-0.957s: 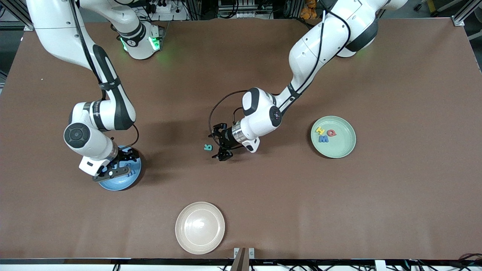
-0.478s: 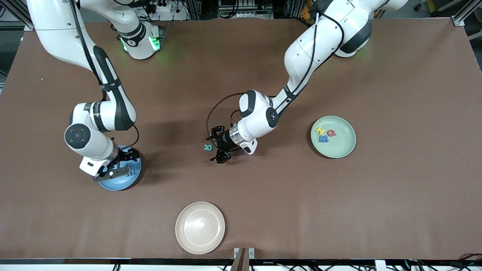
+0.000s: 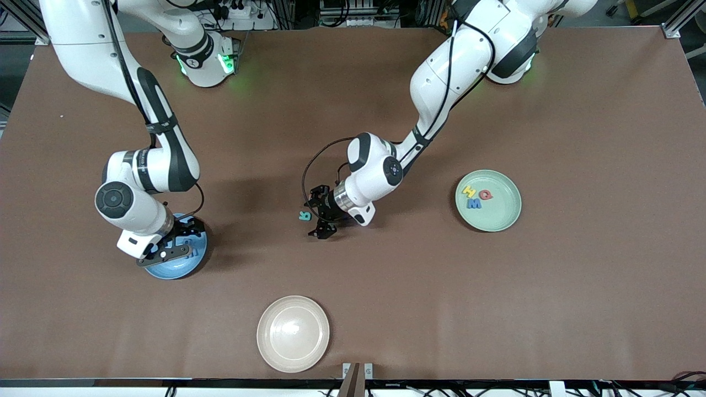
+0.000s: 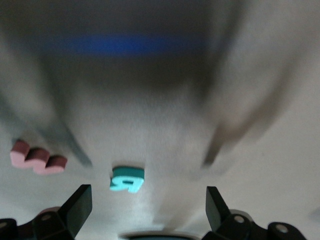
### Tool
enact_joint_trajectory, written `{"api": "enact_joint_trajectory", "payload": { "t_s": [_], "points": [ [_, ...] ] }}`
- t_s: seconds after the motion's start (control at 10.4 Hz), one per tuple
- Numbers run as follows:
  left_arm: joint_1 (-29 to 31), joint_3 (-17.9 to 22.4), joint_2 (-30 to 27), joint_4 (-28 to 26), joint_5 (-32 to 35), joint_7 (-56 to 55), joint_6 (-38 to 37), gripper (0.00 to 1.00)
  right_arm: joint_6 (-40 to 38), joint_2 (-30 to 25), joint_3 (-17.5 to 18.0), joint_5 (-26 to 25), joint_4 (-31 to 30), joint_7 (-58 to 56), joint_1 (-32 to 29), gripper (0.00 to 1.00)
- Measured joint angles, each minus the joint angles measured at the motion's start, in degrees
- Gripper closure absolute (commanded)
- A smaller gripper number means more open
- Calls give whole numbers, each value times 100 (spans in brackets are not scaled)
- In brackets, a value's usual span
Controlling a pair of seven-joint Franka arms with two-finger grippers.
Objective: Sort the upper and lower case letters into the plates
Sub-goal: 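Lower the left gripper onto the teal R and close it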
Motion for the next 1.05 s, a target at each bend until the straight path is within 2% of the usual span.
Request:
{"api": "enact_joint_trajectory", "payload": {
  "t_s": [0.38,0.48,0.57,0.96,1.05],
  "points": [
    [-79,-1,66,39,0,8,0,0,0,1,3,0,2,0,3,0],
    [-94,-1,67,55,0,8,0,6,0,1,3,0,3,0,4,0],
    [-99,-1,72,71,0,8,0,15,0,1,4,0,6,0,5,0],
    [-135,-1,88,142,0,8,0,27,0,2,10,0,19,0,32,0],
    [-140,-1,96,160,0,8,0,35,0,2,12,0,20,0,55,0]
  ]
}}
